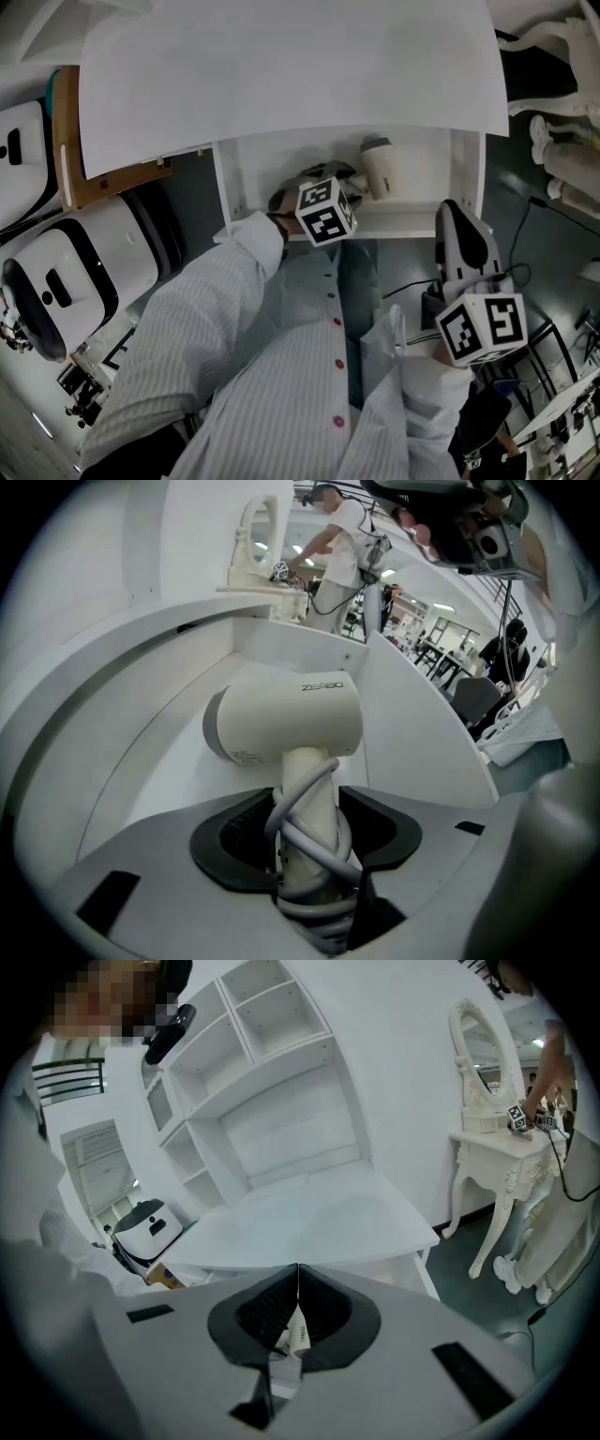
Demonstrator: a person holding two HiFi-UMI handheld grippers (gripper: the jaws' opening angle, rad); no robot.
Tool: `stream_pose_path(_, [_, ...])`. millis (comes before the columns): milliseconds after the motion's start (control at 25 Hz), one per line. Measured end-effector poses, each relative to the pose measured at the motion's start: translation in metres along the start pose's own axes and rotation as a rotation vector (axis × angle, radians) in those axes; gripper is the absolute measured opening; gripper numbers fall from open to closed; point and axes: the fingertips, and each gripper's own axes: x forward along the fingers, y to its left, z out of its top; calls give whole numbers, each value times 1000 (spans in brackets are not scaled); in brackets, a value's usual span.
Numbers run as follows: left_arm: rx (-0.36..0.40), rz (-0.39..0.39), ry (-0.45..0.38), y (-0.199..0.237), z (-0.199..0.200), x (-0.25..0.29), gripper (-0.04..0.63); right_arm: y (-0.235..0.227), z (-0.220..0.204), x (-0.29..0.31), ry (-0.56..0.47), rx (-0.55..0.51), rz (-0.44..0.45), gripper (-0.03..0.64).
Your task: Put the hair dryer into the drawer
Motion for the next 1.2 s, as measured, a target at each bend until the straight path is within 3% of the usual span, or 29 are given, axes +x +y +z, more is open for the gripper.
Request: stream_pose_path(1200, [16, 3, 16, -4, -4, 9, 241, -2, 0, -5, 9, -7, 46, 11])
